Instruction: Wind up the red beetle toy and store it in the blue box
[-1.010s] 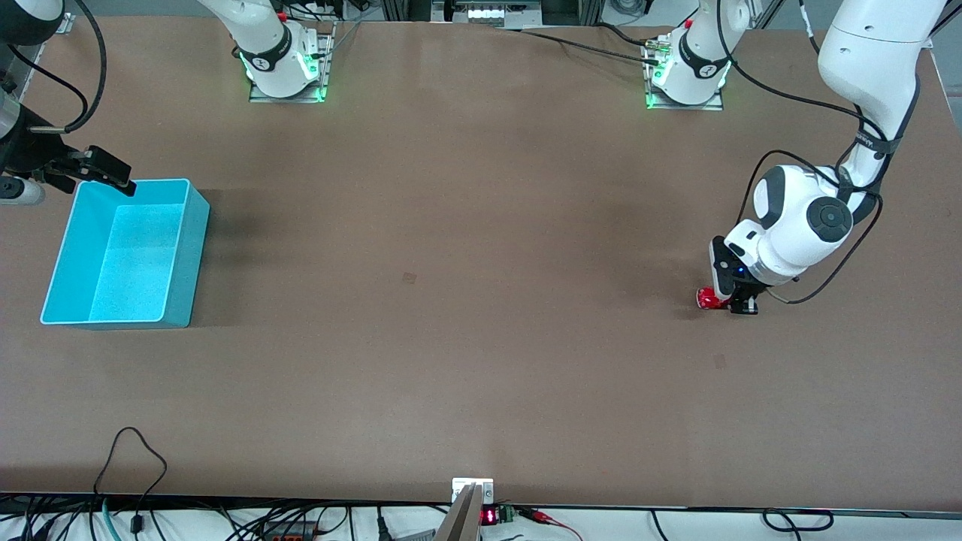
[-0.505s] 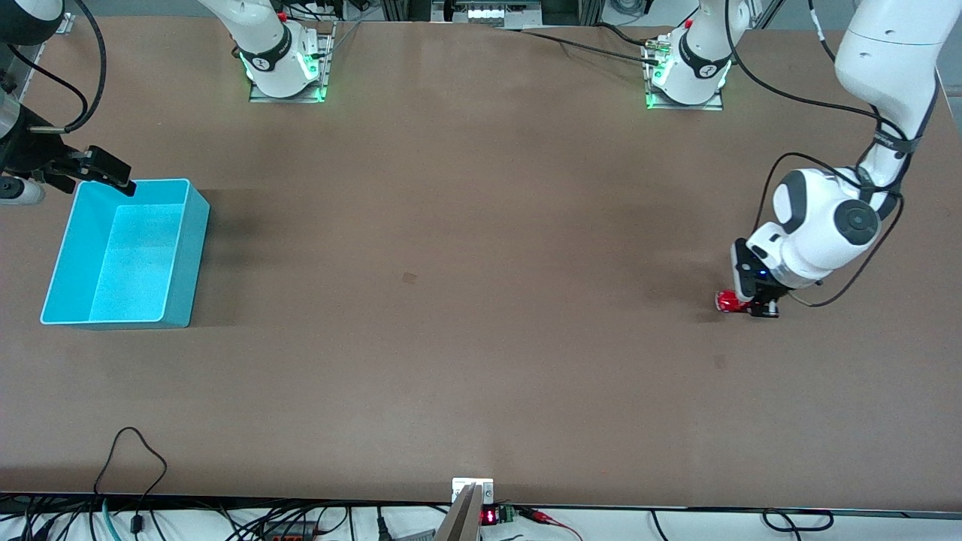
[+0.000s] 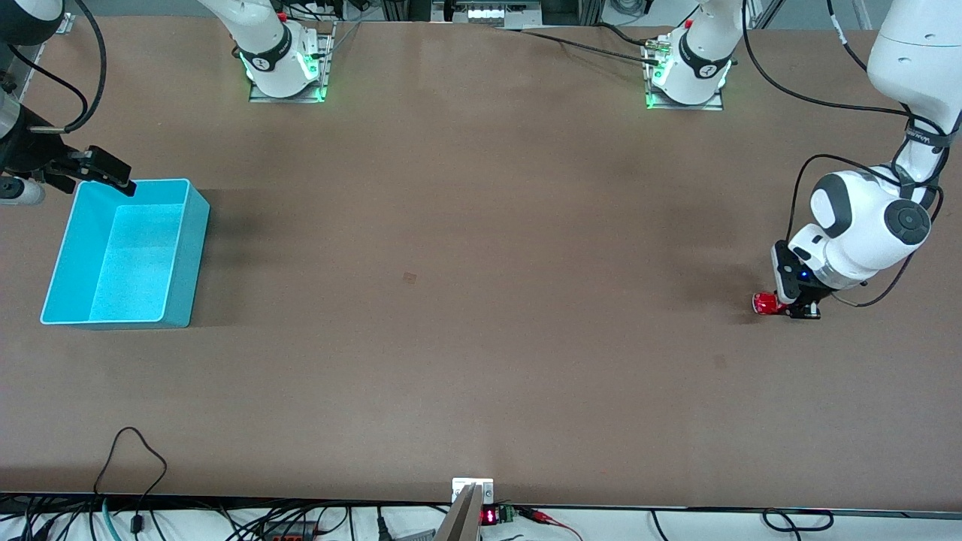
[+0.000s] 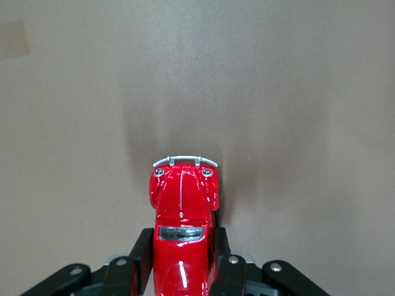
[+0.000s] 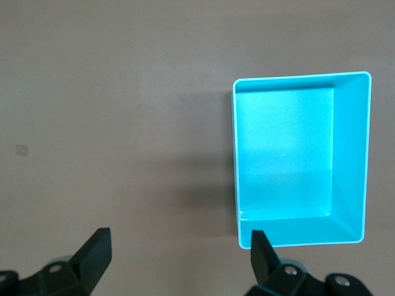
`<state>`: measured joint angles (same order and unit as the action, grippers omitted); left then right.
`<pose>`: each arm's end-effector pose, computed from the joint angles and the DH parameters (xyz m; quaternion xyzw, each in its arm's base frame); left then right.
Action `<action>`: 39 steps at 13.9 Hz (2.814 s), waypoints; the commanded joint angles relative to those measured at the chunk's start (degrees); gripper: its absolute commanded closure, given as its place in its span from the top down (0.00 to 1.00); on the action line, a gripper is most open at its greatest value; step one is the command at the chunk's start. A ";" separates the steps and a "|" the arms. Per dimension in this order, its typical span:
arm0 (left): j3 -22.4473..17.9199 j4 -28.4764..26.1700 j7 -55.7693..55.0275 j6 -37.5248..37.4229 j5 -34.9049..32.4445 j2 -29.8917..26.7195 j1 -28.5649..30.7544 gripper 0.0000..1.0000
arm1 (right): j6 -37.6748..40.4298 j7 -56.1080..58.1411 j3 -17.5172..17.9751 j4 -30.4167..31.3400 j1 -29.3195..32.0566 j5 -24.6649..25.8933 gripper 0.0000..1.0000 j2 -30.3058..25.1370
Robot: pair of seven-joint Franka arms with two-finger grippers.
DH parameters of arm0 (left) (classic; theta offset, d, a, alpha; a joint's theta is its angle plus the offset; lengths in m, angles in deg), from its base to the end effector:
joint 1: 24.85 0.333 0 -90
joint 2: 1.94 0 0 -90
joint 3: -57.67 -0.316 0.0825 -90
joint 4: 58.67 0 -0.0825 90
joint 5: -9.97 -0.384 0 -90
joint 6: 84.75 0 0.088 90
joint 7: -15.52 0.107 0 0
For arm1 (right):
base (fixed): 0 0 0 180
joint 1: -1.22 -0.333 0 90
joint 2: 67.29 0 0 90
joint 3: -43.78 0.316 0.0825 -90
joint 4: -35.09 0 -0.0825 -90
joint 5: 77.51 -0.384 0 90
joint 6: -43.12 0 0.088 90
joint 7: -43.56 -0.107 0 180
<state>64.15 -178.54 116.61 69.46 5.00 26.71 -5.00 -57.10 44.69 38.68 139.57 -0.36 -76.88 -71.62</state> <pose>0.5778 0.1349 0.1905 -0.6991 0.7131 -0.0330 0.0406 0.5380 -0.0355 0.5608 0.9998 -0.0198 0.0004 0.0021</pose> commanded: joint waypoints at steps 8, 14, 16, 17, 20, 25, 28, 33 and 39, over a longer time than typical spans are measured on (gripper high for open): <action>0.12 1.83 1.22 0.13 -1.18 2.20 2.21 0.23 | 0.46 -0.08 0.18 0.10 0.35 -0.02 1.00 -0.58; 0.20 2.09 1.22 0.13 -1.18 1.33 2.30 0.81 | 0.46 -0.08 0.18 0.10 0.35 -0.02 1.00 -0.67; 0.73 2.27 1.14 -0.57 -1.27 -0.25 2.30 1.00 | 0.46 -0.08 0.18 0.10 0.35 -0.02 1.00 -0.67; 0.91 2.27 1.05 -1.88 -1.18 -0.87 2.30 1.00 | 0.46 -0.08 0.18 0.10 0.35 -0.02 1.00 -0.76; 0.91 2.45 0.43 -5.04 -1.01 -3.24 2.13 1.00 | 0.46 -0.08 0.18 0.10 0.35 -0.02 1.00 -0.76; 0.91 7.53 -5.70 -22.16 -0.30 -8.16 1.77 1.00 | 0.46 -0.16 0.18 0.10 0.35 -0.02 1.00 -0.67; 0.99 10.26 -10.36 -29.55 -0.30 -11.15 1.69 1.00 | 0.46 -0.08 0.18 0.10 0.35 -0.02 1.00 -0.58; 4.06 18.87 -19.85 -43.70 -0.39 -11.95 1.60 1.00 | 0.46 -0.16 0.18 0.10 0.35 -0.02 1.00 -0.58; 10.04 25.55 -43.82 -56.90 -1.18 -14.06 1.60 1.00 | 0.46 -0.08 0.18 0.10 0.35 -0.02 1.00 -0.50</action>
<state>72.14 -154.89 80.39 16.32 5.01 13.27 -3.61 -57.10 44.69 38.68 139.58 -0.35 -76.88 -71.62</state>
